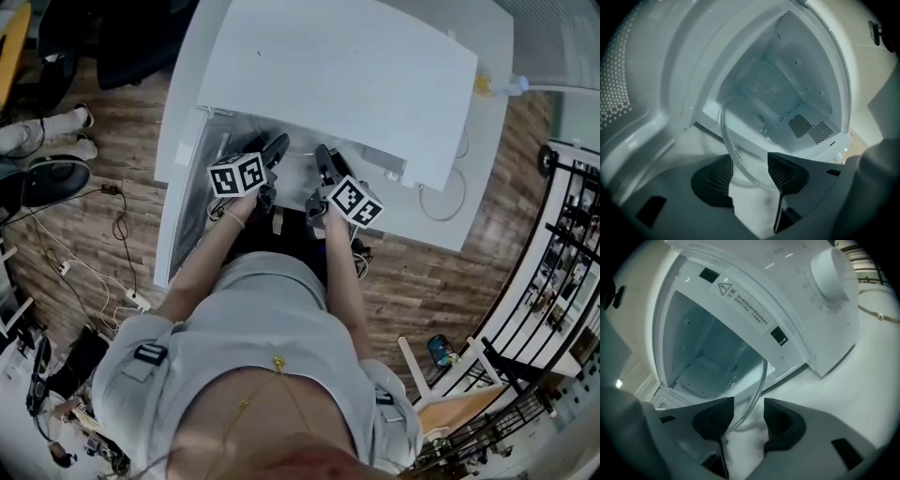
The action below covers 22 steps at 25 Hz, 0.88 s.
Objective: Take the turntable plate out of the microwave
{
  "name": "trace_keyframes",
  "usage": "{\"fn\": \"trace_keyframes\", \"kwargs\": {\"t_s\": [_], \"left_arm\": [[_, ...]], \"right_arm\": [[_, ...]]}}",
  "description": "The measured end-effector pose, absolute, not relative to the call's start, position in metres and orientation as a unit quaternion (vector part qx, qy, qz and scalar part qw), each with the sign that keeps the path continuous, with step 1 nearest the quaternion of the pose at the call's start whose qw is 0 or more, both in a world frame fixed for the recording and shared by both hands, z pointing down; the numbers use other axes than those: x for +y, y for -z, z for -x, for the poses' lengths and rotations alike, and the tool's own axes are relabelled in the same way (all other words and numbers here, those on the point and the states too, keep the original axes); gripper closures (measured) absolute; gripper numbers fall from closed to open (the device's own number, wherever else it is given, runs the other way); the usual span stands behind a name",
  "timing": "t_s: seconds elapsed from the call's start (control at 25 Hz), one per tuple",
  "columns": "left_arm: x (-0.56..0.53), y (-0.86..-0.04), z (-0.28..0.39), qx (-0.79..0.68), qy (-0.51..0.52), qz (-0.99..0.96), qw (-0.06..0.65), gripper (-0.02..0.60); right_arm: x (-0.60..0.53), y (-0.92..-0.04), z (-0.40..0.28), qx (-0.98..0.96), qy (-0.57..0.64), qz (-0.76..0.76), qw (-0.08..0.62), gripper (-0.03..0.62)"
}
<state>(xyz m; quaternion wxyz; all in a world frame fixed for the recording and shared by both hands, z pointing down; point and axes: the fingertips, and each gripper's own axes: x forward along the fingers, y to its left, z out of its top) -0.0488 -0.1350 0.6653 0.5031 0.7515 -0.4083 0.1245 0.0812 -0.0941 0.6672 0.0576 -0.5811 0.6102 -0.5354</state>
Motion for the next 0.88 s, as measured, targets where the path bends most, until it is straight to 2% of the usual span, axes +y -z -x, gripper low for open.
{"fn": "trace_keyframes", "kwargs": {"t_s": [0.44,0.56,0.64,0.68,0.88], "left_arm": [[-0.151,-0.663,0.038,-0.406,-0.034,-0.724,0.556,0.345],[-0.156,-0.664,0.035,-0.4,0.004,-0.707,0.583,0.347],[-0.157,-0.667,0.034,-0.399,0.005,-0.706,0.585,0.366],[-0.156,-0.668,0.034,-0.4,0.002,-0.707,0.583,0.399],[-0.15,-0.669,0.035,-0.389,0.023,-0.705,0.593,0.436]], "right_arm": [[-0.12,-0.665,-0.073,0.612,0.567,0.528,0.156,0.42],[-0.121,-0.668,-0.074,0.606,0.578,0.516,0.178,0.484],[-0.121,-0.669,-0.075,0.602,0.585,0.507,0.196,0.5],[-0.121,-0.669,-0.076,0.6,0.587,0.503,0.203,0.505],[-0.116,-0.67,-0.078,0.601,0.587,0.501,0.207,0.51]]}}
